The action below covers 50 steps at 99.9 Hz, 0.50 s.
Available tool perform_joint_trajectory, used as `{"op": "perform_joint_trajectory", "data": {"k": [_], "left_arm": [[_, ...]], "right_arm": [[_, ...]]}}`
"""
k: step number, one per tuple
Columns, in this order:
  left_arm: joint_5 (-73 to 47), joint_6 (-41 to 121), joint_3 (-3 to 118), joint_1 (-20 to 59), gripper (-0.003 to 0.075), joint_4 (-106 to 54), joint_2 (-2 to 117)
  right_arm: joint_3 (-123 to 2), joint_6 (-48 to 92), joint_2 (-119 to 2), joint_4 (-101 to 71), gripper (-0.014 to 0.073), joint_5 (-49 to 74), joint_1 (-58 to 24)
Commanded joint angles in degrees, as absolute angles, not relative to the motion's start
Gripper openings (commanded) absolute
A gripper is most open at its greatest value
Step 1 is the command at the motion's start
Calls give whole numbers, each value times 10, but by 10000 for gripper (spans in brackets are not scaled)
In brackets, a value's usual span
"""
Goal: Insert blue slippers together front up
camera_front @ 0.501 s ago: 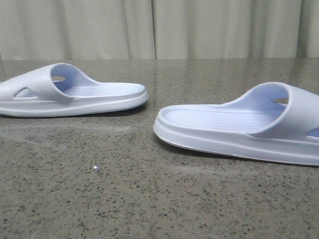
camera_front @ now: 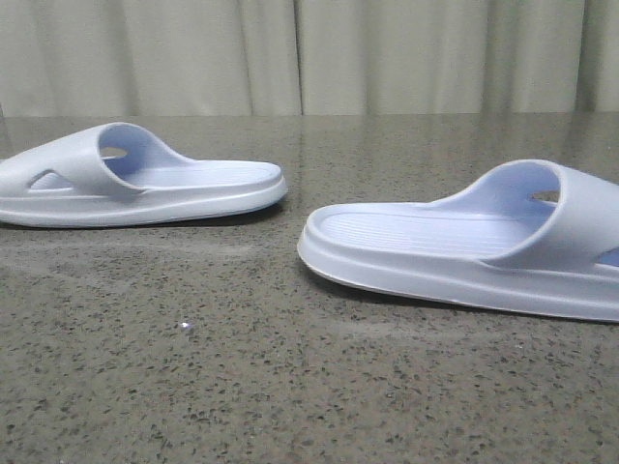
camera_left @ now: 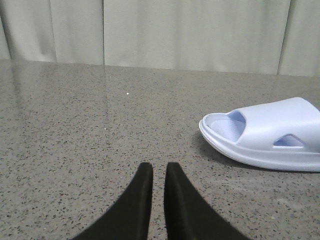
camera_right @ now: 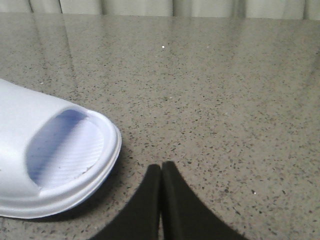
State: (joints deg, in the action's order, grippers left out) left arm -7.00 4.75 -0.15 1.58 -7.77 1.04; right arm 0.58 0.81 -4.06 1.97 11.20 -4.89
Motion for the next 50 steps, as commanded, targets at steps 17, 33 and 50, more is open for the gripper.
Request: {"op": "perform_joint_trajectory", "data": {"k": [17, 33, 50], "left_arm": [[-22, 47, -7, 16, 15, -83, 17], [-22, 47, -7, 16, 15, -83, 17], [-22, 47, -7, 16, 15, -83, 17]], "right_arm": [[17, 9, -44, 26, -80, 61, -46], [17, 9, -44, 26, -80, 0, -46], [17, 9, -44, 26, -80, -24, -46]]}}
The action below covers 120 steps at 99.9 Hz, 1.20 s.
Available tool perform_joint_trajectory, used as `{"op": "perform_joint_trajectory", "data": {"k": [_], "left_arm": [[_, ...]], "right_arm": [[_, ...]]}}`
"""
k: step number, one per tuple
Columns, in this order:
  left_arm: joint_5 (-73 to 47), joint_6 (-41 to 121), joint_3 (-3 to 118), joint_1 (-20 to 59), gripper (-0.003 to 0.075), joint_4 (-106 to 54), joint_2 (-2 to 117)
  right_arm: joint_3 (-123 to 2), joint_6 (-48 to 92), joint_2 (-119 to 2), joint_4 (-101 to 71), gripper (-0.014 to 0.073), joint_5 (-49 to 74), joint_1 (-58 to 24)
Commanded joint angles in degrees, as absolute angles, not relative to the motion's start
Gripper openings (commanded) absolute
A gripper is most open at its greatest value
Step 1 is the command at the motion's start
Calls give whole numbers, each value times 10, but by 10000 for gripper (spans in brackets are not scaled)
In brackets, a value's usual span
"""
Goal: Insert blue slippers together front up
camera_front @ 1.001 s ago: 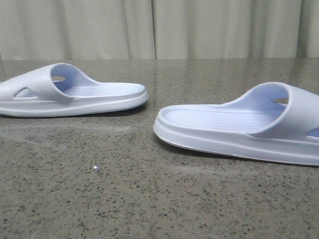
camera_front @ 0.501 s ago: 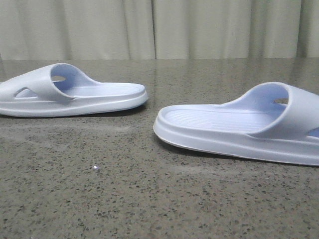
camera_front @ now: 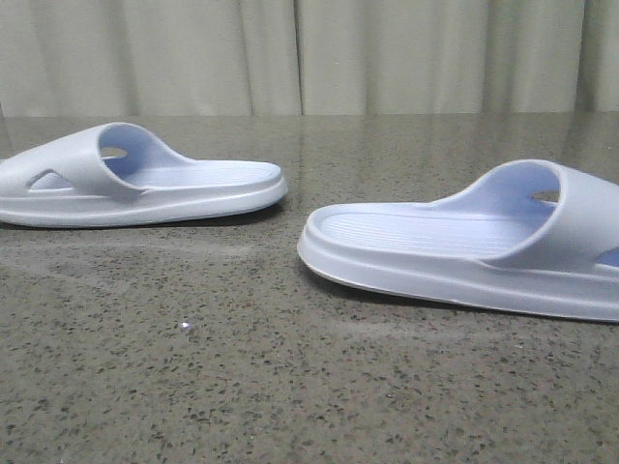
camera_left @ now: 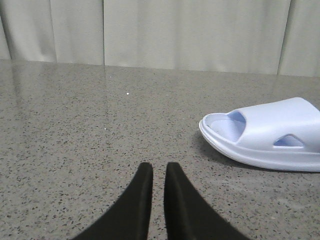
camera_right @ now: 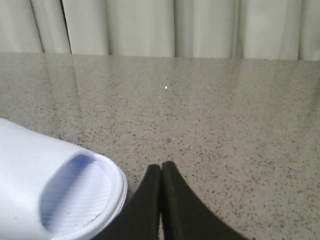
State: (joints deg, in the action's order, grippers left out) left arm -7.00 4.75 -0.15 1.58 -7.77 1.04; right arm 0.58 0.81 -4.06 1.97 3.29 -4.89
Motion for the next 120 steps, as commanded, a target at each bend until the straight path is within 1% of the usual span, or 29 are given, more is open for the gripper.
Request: {"op": "perform_joint_trajectory", "data": {"k": [1, 10, 25, 43, 58, 68, 80, 90, 105, 120], "left_arm": [[-22, 47, -7, 16, 15, -83, 17], [-12, 47, -7, 16, 15, -84, 17], [-5, 47, -7, 16, 15, -125, 17], [0, 47, -7, 16, 15, -270, 17], [8, 47, -7, 16, 15, -401, 17], [13, 47, 1, 16, 15, -449, 17], [10, 47, 27, 16, 15, -447, 24], [-9, 47, 68, 16, 15, -407, 60], [-70, 47, 162, 16, 15, -290, 190], [-137, 47, 253, 16, 15, -243, 305]], "right_arm": [[17, 9, -44, 26, -80, -24, -46], [17, 8, -44, 19, -80, -22, -46], [17, 8, -44, -58, -80, -22, -46], [17, 8, -44, -125, -80, -19, -46], [17, 8, -44, -236, -80, -14, -46], [14, 8, -44, -297, -80, -24, -46], [-16, 11, -46, -299, -79, 0, -46], [-52, 35, -70, -298, -78, 19, -46], [-120, 47, -168, -282, -78, 40, -46], [-192, 47, -288, -260, -78, 118, -46]]}}
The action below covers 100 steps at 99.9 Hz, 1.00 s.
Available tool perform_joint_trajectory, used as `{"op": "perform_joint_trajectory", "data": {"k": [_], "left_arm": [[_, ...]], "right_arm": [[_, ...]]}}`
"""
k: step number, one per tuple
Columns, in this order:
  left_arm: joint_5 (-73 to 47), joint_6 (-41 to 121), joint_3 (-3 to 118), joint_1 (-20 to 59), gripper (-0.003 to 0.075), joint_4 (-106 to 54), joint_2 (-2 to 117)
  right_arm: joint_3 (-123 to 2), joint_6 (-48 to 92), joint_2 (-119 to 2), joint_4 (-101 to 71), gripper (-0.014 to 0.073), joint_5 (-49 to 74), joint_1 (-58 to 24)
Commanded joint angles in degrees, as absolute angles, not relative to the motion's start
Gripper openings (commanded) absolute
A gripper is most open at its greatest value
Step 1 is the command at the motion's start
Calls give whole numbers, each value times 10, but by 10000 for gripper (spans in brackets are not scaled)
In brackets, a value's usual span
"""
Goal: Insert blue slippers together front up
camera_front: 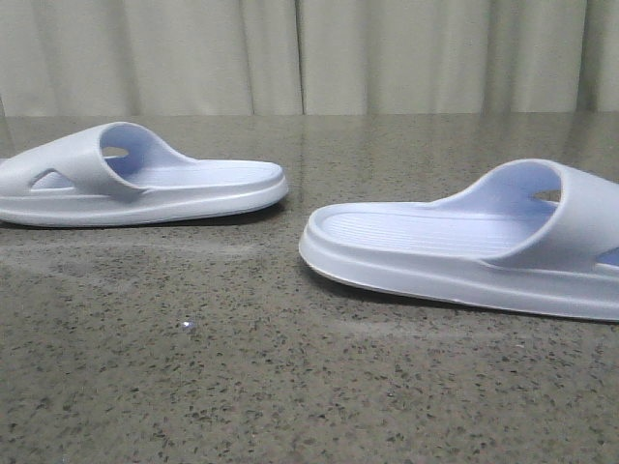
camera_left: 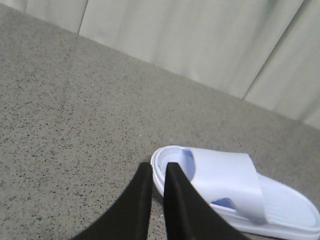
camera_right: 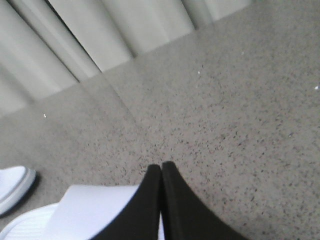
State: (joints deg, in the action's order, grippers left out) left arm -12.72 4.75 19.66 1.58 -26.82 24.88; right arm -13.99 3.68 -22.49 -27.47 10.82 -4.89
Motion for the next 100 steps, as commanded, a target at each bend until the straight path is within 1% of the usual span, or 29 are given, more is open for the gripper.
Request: {"op": "perform_joint_trajectory", "data": {"k": [1, 12, 23, 30, 37, 42, 43, 44, 49, 54, 59, 63, 73, 86, 100], "left_arm": [[-144, 47, 256, 16, 15, -242, 313], [-183, 47, 290, 16, 16, -238, 359], [-212, 67, 306, 16, 18, -238, 387], [-221, 95, 310, 16, 33, -242, 395], [-222, 111, 310, 16, 87, -251, 395], [-222, 112, 310, 16, 141, -253, 395], [-222, 112, 310, 16, 169, -254, 395], [-222, 112, 310, 16, 169, -254, 395], [-222, 112, 310, 16, 239, -254, 395], [-222, 112, 310, 16, 315, -255, 395], [-222, 113, 310, 16, 363, -256, 395], [-224, 113, 310, 16, 377, -256, 395], [-229, 114, 310, 16, 376, -256, 395], [-233, 114, 310, 16, 376, -257, 395], [-233, 114, 310, 16, 376, -257, 395]], "right_arm": [[-198, 47, -298, -257, -78, 122, -46], [-232, 47, -356, -245, -78, 173, -46], [-258, 57, -374, -245, -74, 210, -46], [-272, 64, -374, -245, -32, 234, -46], [-286, 65, -374, -245, 55, 258, -46], [-294, 65, -374, -245, 141, 272, -46], [-295, 65, -374, -245, 153, 274, -46], [-297, 65, -374, -245, 163, 278, -46], [-304, 65, -374, -245, 234, 289, -46], [-309, 65, -374, -245, 267, 300, -46], [-314, 65, -374, -243, 267, 305, -46], [-316, 65, -375, -241, 267, 306, -43], [-319, 60, -383, -231, 268, 318, -12], [-322, 63, -415, -224, 268, 356, 53], [-322, 114, -436, -260, 268, 369, 66]]}}
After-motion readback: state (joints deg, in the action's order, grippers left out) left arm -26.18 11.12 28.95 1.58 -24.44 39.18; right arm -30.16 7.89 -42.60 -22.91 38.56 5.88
